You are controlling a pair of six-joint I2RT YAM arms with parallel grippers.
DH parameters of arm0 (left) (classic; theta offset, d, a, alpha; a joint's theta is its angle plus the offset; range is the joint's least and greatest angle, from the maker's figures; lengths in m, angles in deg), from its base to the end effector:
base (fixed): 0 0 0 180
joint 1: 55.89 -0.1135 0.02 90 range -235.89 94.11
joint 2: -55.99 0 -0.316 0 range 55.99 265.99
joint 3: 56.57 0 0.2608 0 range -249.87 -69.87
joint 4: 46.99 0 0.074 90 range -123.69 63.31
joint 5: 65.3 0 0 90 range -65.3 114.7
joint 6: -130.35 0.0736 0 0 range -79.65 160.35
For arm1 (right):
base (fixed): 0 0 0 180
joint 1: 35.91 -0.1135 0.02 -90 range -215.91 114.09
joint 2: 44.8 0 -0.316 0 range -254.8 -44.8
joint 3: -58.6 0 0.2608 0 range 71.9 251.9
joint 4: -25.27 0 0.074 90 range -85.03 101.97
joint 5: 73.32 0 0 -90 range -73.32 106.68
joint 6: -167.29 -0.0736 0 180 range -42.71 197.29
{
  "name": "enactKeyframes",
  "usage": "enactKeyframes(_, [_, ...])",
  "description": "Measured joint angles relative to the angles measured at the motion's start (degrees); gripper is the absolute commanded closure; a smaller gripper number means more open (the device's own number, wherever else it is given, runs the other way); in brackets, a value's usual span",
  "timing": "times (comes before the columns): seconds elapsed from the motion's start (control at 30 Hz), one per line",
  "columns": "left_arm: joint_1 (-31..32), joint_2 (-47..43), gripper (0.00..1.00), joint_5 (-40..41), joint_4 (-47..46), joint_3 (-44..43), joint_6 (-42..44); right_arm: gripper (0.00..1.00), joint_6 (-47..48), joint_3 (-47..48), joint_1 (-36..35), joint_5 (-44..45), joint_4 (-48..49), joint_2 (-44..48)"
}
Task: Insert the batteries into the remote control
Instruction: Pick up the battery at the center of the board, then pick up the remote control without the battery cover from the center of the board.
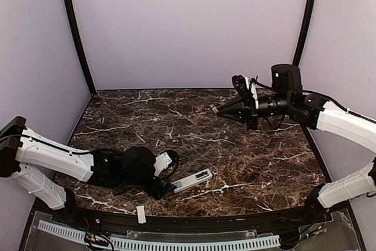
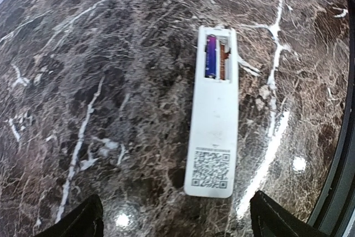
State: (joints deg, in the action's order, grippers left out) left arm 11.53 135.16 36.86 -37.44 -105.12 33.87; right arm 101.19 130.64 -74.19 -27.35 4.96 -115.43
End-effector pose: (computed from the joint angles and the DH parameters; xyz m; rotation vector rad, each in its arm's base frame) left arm 0.1282 -0.2679 0.1969 1.0633 2.0307 -0.4444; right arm 0.2007 0.2235 0.3769 -1.3954 1.2919 0.8962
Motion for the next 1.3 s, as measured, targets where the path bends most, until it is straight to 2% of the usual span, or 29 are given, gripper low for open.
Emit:
enactKeyframes(0.23, [0.7, 7.45, 0.06, -4.98, -2.21, -3.1, 3.74, 1.0, 0.94, -0.44, -0.11, -2.56, 1.44, 2.25])
enactKeyframes(0.57, [0.24, 17.86, 0.18, -6.86, -1.14, -9.33, 6.19, 1.0, 1.09, -1.51, -0.13, -2.19, 0.57, 2.38])
enactKeyframes(0.7, [0.24, 18.38, 0.3, -7.34, -0.9, -9.99, 6.67, 1.0, 1.16, -1.75, -0.15, -1.88, 0.02, 2.38])
enactKeyframes(0.83, [0.24, 19.02, 0.47, -8.02, -0.72, -10.73, 7.65, 1.0, 1.18, -1.99, -0.17, -1.27, -0.31, 2.38])
enactKeyframes(0.93, [0.24, 19.43, 0.56, -8.68, -0.39, -11.32, 8.04, 1.0, 1.16, -2.16, -0.22, -1.05, -0.37, 2.38])
enactKeyframes(1.1, [-0.09, 19.65, 0.83, -8.59, 0.61, -12.0, 8.96, 1.0, 1.07, -2.21, -0.22, -0.9, -0.37, 2.38])
enactKeyframes(1.23, [-0.02, 19.61, 0.97, -7.45, 0.83, -12.11, 9.66, 1.0, 0.94, -2.19, -0.31, -0.74, -0.42, 2.38])
enactKeyframes(1.3, [0.13, 19.32, 1.0, -5.88, 1.07, -12.11, 10.56, 1.0, 0.87, -2.19, -0.31, -0.66, -0.48, 2.38])
